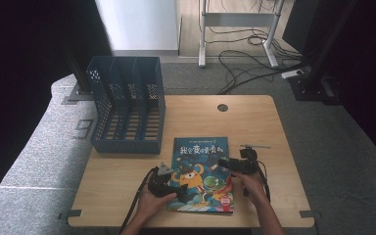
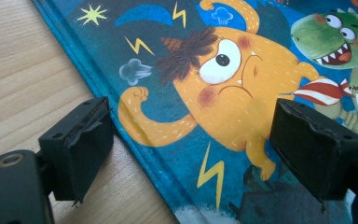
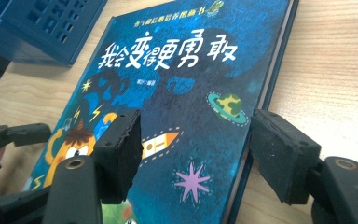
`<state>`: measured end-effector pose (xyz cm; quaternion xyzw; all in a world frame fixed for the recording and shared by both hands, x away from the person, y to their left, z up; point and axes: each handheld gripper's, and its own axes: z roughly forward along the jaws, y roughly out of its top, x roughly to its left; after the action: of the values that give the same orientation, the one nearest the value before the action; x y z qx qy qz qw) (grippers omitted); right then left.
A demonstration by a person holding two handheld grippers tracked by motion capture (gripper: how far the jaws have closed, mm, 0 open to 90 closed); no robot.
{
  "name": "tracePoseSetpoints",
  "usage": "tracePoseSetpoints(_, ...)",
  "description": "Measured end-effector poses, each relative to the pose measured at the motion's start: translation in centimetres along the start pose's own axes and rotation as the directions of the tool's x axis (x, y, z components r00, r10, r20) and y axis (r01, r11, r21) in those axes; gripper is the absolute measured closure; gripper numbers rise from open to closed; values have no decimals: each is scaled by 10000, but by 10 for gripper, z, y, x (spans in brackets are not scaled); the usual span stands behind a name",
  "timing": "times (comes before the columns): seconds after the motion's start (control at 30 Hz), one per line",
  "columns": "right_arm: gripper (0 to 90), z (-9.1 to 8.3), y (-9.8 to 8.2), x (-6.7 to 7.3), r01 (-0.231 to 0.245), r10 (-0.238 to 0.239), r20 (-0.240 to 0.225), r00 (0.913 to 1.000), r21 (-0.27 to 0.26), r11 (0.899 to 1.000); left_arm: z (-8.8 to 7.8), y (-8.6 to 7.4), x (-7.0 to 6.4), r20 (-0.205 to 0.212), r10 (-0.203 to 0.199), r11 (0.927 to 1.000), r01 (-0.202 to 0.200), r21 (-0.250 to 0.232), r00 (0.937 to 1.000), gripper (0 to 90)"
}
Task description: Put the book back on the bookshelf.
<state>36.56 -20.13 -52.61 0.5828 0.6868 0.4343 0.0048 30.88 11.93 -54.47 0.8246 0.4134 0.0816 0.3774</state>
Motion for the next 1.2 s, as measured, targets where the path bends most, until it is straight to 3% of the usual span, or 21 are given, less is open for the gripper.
tracePoseSetpoints(0.3,348,-8,-1,-1,-21,18,-530,9986,-65,10000,0,0,1,102,-76,10000,76,-18,9999,134)
tracePoseSetpoints(0.37,346,-8,-1,-1,115,-113,-472,9988,45,9999,0,0,1,81,-85,10000,86,-17,9999,133)
tracePoseSetpoints(0.73,349,-11,-2,-6,-174,182,-1020,9946,80,9998,-1,0,1,41,-97,9999,97,-26,9999,130)
tracePoseSetpoints(0.87,347,-11,-3,-6,-100,114,-970,9952,144,9998,-1,0,1,39,-85,10000,85,-23,10000,130)
tracePoseSetpoints(1.2,366,-14,0,-3,-34,-4,-1203,9927,-315,9995,-1,-1,3,148,-259,9995,262,-161,9996,130)
